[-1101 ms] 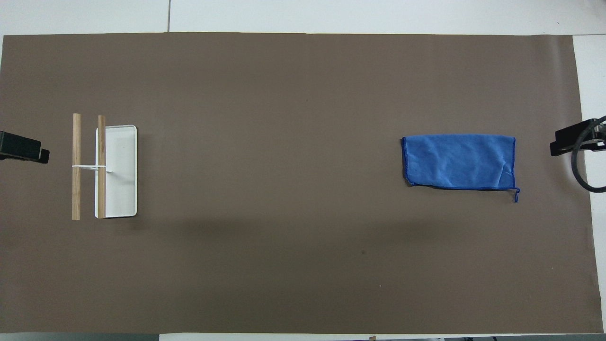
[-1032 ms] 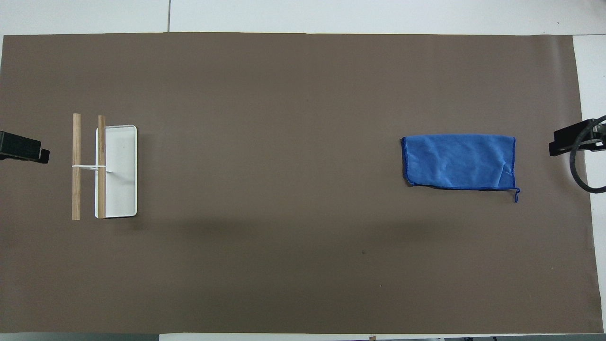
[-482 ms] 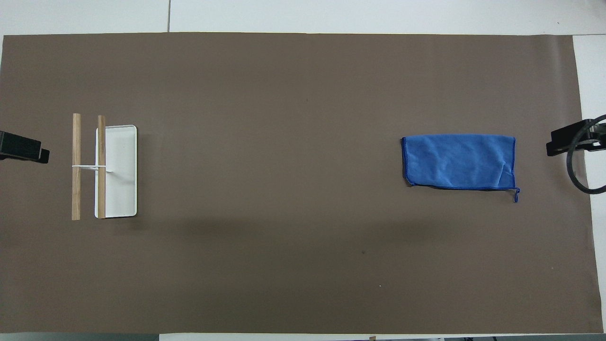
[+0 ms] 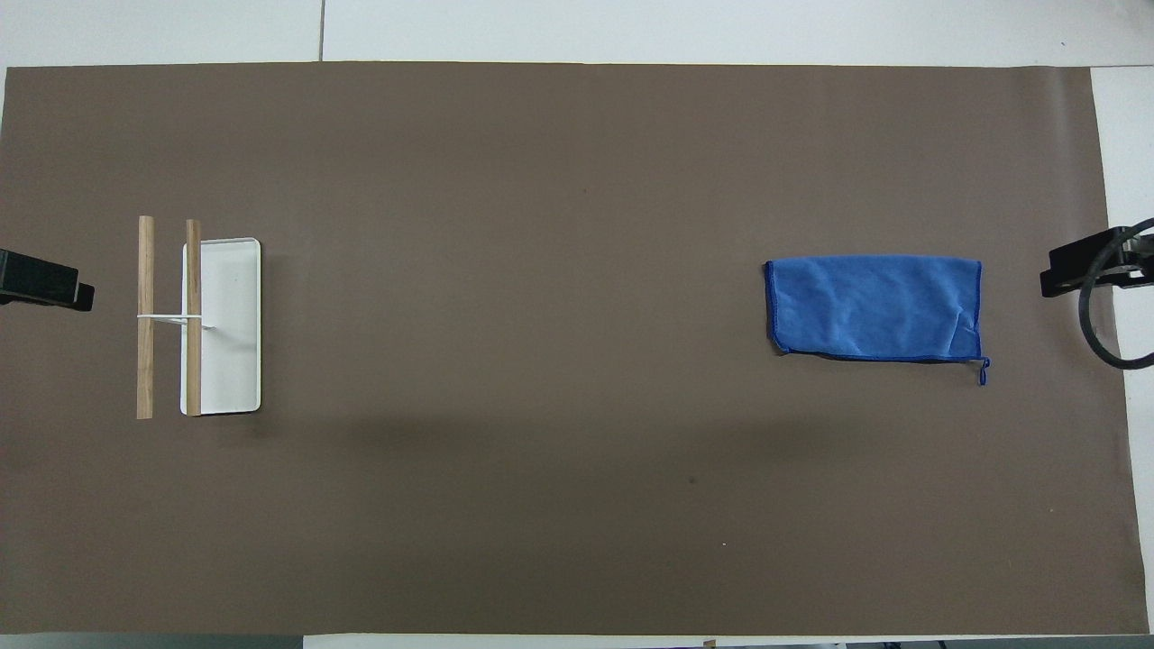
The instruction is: Right arm passes towel to left arm to hang
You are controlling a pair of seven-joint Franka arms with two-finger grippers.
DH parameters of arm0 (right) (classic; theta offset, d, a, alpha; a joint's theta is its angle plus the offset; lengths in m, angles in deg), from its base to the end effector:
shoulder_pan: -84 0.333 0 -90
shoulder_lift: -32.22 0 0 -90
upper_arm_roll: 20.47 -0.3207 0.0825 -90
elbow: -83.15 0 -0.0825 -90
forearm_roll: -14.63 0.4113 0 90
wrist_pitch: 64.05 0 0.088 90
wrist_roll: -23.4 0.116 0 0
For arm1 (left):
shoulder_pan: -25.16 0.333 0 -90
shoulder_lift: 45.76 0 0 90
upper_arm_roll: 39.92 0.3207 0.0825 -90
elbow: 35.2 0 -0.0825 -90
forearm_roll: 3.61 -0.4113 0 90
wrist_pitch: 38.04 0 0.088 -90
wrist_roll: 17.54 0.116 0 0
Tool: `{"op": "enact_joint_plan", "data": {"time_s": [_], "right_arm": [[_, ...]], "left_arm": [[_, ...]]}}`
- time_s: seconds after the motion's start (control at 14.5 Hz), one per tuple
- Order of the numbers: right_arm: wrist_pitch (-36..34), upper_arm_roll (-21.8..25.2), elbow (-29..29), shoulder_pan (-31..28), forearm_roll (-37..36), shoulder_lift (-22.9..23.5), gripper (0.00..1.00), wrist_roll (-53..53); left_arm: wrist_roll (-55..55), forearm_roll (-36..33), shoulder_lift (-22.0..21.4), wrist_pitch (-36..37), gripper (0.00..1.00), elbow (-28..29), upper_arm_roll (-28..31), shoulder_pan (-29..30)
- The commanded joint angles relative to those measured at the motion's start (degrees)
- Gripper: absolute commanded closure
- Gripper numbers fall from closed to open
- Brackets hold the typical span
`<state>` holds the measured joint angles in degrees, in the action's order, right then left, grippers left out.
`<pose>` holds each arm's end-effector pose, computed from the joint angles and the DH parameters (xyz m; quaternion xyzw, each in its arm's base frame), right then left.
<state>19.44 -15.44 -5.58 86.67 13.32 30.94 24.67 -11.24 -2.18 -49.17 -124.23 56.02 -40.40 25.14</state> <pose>0.5617 -0.0266 0.6344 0.9988 -0.0325 -0.0347 0.0101 0.5558 -0.0080 0.6378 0.9980 -0.0599 -0.0135 0.0129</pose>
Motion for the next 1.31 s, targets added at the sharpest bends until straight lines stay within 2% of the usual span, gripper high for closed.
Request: {"op": "enact_joint_plan", "data": {"time_s": [0.0,0.34,0.62,0.83,0.96,1.03,1.24], "right_arm": [[1.0,-0.3,-0.8,-0.2,0.2,-0.4,0.0,0.3],[1.1,-0.3,-1.3,-0.3,0.3,-0.7,0.0,1.0],[9.0,-0.4,-7.6,-0.3,1.5,-2.8,0.0,0.7],[21.2,-0.3,-21.6,-0.4,1.5,-8.4,0.0,-1.8],[28.6,-0.3,-29.0,-0.9,1.6,-9.7,0.0,-4.5],[31.6,-0.2,-31.0,-1.3,1.6,-8.8,0.0,-5.6],[40.1,-0.2,-33.0,-2.9,1.5,-1.9,0.0,-8.8]], "left_arm": [[0.0,-0.6,-1.1,0.4,0.0,1.0,-0.4,0.5],[0.0,-0.6,-1.1,0.4,0.0,1.0,-0.4,0.5],[0.0,-0.6,-1.1,0.4,0.0,1.0,-0.4,0.5],[0.0,-0.6,-1.1,0.4,0.0,1.0,-0.4,0.5],[0.0,-0.6,-1.1,0.4,0.0,1.0,-0.4,0.5],[0.0,-0.6,-1.1,0.4,0.0,1.0,-0.4,0.5],[0.0,-0.6,-1.1,0.4,0.0,1.0,-0.4,0.5]]}}
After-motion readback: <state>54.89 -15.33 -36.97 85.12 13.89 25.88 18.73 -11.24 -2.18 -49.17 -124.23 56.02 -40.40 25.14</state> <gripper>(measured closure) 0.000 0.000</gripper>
